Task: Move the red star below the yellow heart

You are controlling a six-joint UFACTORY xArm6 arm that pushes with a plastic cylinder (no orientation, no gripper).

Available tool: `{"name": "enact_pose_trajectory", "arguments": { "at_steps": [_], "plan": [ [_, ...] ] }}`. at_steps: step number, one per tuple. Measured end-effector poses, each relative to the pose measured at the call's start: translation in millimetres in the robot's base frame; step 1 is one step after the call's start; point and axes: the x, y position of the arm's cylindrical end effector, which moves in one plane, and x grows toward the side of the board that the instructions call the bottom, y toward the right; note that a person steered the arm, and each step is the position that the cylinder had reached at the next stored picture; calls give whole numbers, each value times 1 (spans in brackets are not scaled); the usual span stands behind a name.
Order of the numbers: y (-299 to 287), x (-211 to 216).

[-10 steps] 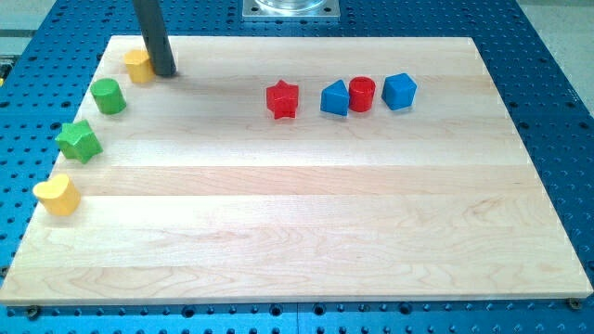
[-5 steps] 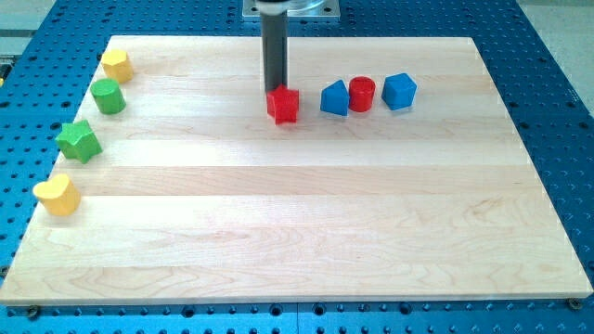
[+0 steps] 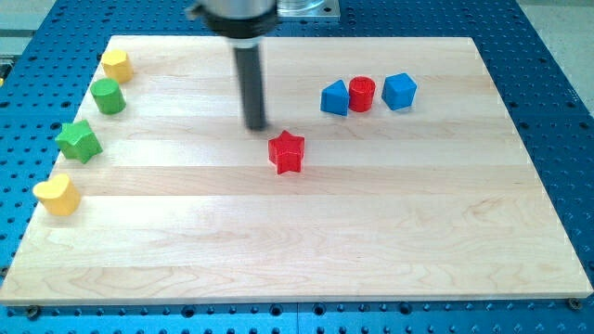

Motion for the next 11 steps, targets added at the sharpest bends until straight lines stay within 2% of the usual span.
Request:
{"name": "enact_pose_trajectory", "arguments": {
  "at_steps": [1,2,4,5,7,8,11],
  "plan": [
    [31,52],
    [2,116],
    [-195,134],
    [-207,152],
    [-194,157],
    [-154,168],
    [-174,184]
  ]
}}
